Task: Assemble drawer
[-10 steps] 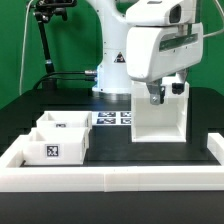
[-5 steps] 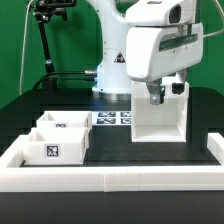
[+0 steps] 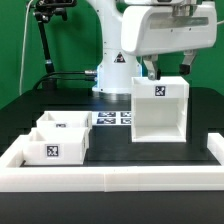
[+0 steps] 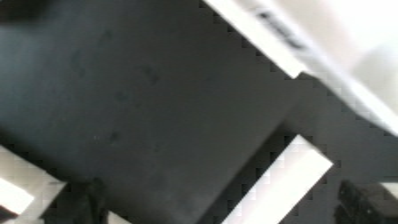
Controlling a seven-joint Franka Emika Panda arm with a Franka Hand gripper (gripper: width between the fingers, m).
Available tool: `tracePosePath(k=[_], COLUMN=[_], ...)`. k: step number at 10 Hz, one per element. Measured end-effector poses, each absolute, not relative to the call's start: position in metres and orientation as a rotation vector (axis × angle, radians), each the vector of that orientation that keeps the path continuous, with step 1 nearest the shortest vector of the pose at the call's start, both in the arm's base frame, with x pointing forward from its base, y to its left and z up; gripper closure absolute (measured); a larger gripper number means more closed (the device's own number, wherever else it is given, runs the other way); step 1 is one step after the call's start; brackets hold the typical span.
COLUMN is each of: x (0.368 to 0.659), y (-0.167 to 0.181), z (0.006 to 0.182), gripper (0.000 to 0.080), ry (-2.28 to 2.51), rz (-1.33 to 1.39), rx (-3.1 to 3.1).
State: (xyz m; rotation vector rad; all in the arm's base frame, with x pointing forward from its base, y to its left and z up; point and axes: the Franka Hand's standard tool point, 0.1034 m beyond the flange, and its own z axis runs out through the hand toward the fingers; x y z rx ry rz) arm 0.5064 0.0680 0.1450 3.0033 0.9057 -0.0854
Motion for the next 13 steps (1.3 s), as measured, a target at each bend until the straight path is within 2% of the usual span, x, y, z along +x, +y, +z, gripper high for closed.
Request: tracePosePath(k=[6,9,13], x=[0.502,0.467,0.45], y=[0.068,0.079,0.097], z=[0.143,0.138,0.13], gripper=[0.015,0.015,0.015], ry=[0.826,0.443,0.205], rz=[-0.082,-0.093,-0.135], rx=[3.031,3.095,3.134])
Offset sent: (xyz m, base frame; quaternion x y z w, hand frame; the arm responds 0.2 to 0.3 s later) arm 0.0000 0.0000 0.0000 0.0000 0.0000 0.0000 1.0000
